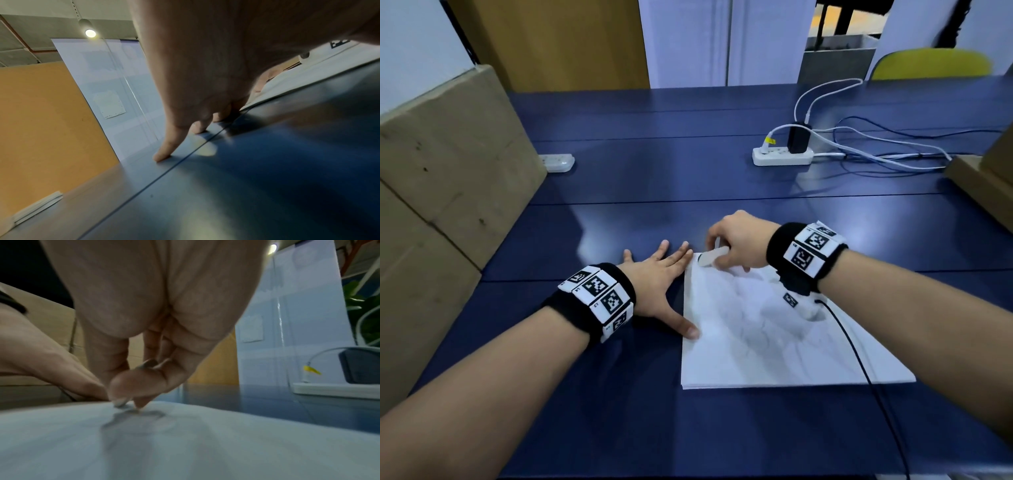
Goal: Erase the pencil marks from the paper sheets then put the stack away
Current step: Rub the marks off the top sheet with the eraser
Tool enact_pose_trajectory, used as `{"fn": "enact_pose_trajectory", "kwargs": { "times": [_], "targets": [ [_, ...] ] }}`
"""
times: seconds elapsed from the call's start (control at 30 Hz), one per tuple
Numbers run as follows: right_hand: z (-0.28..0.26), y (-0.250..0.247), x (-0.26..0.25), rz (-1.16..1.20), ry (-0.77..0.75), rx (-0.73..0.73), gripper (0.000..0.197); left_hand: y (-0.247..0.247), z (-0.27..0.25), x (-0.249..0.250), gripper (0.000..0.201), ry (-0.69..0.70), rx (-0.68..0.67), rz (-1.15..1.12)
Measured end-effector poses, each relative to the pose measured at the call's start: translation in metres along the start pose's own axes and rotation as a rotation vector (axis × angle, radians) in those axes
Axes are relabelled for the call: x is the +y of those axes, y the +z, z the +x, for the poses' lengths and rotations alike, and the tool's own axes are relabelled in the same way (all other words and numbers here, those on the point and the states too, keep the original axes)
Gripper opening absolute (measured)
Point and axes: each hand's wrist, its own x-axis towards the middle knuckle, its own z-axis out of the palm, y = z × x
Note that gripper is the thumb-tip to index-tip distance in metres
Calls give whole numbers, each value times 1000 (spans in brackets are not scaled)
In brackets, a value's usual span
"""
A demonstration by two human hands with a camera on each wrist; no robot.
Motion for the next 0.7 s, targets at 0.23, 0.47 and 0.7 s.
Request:
{"fn": "enact_pose_trajectory", "kwargs": {
  "times": [0.23,0.47,0.7],
  "targets": [
    [-17,8,-8,-12,-63,-146,19,1,1,-1,149,6,1,-1],
    [-16,2,3,-48,-38,-79,15,1,2,-1,150,5,0,-9],
    [-14,2,-3,-76,-78,-160,18,1,1,-1,149,7,5,-7]
  ]
}}
